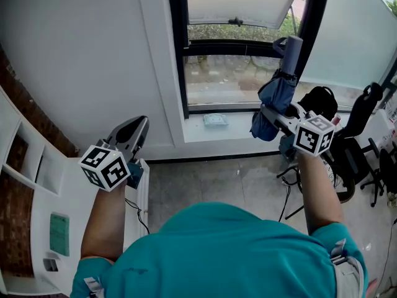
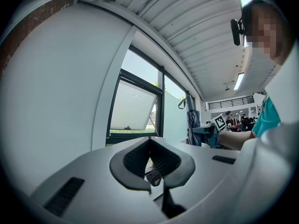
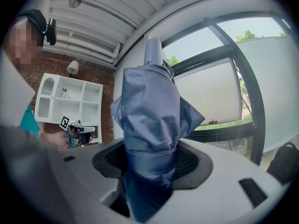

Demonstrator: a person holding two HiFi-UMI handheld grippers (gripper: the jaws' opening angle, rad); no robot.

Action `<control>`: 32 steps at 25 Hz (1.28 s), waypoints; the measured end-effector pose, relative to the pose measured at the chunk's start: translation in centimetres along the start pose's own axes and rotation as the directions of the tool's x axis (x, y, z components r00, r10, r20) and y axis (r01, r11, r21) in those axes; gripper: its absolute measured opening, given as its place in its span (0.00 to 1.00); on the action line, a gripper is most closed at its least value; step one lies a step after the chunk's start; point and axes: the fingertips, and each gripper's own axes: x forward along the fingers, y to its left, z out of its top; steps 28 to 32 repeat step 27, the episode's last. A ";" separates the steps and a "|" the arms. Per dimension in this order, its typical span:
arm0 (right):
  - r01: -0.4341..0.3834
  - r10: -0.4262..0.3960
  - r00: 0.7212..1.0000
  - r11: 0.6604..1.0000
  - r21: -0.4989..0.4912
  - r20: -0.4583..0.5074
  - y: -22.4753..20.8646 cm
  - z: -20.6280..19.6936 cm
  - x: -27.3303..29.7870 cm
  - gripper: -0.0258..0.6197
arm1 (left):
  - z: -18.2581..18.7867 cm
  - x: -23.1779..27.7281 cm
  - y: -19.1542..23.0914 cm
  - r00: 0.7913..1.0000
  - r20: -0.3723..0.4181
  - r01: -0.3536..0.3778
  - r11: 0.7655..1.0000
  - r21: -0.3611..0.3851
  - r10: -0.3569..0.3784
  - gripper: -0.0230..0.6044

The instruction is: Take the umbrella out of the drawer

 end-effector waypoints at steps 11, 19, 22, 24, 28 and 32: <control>0.011 -0.011 1.000 1.000 -0.016 -0.003 -0.1 0.0 -0.1 0.46 | 0.3 0.4 -0.3 1.000 0.000 0.010 1.000 0.000 -0.010 0.06; 0.016 -0.016 1.000 1.000 -0.025 -0.009 0.4 -0.2 -0.4 0.46 | 0.3 0.0 -0.5 1.000 0.004 0.015 1.000 0.000 -0.015 0.06; 0.017 -0.018 1.000 0.999 -0.027 -0.011 0.5 -0.3 -0.6 0.46 | 0.3 -0.1 -0.7 1.000 0.004 0.016 1.000 -0.001 -0.016 0.06; 0.018 -0.018 1.000 1.000 -0.026 -0.012 0.5 -0.3 -0.7 0.46 | 0.2 -0.1 -0.8 1.000 0.005 0.017 1.000 -0.002 -0.017 0.06; 0.018 -0.018 1.000 1.000 -0.026 -0.012 0.7 -0.4 -0.8 0.46 | 0.2 -0.2 -0.9 1.000 0.004 0.020 1.000 -0.003 -0.020 0.06; 0.018 -0.018 1.000 1.000 -0.026 -0.012 0.7 -0.4 -0.8 0.46 | 0.2 -0.2 -0.9 1.000 0.004 0.020 1.000 -0.003 -0.020 0.06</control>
